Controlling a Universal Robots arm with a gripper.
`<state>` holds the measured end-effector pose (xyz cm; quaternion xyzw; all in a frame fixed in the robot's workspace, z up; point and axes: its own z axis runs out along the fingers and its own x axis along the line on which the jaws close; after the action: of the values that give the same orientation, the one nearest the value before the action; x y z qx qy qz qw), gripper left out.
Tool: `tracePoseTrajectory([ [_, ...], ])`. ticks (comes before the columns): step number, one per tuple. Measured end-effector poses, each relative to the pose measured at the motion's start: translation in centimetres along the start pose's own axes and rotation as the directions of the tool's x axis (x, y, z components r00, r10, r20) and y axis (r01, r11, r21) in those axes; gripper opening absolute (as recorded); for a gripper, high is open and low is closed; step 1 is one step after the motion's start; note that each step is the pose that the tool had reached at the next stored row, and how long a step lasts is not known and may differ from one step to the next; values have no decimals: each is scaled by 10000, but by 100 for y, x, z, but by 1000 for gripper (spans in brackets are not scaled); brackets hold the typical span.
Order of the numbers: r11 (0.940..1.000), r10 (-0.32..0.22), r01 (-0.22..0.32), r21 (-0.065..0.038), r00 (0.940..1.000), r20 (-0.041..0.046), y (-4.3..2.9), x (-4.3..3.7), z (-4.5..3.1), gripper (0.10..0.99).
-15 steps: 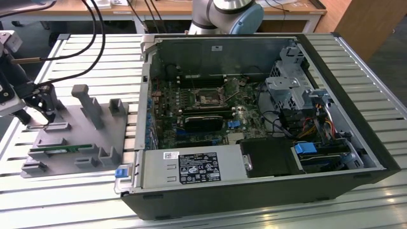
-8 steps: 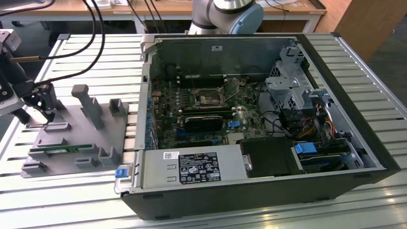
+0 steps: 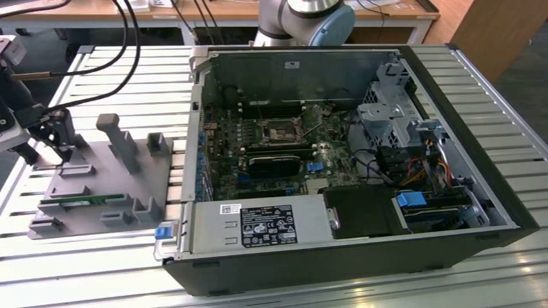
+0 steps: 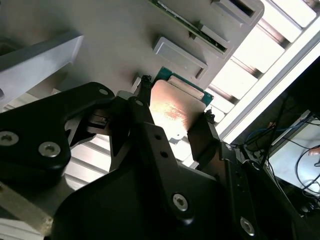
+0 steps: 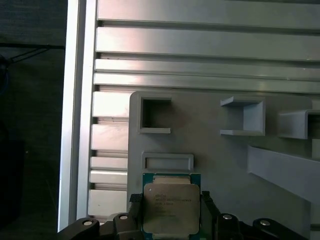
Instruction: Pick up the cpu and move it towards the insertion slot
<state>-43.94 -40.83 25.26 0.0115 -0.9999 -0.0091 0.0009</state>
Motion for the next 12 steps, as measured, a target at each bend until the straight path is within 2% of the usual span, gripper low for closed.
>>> tracePoseTrajectory([
  [12,10000,0,0,0,10000,-2,4,0,-156,541],
])
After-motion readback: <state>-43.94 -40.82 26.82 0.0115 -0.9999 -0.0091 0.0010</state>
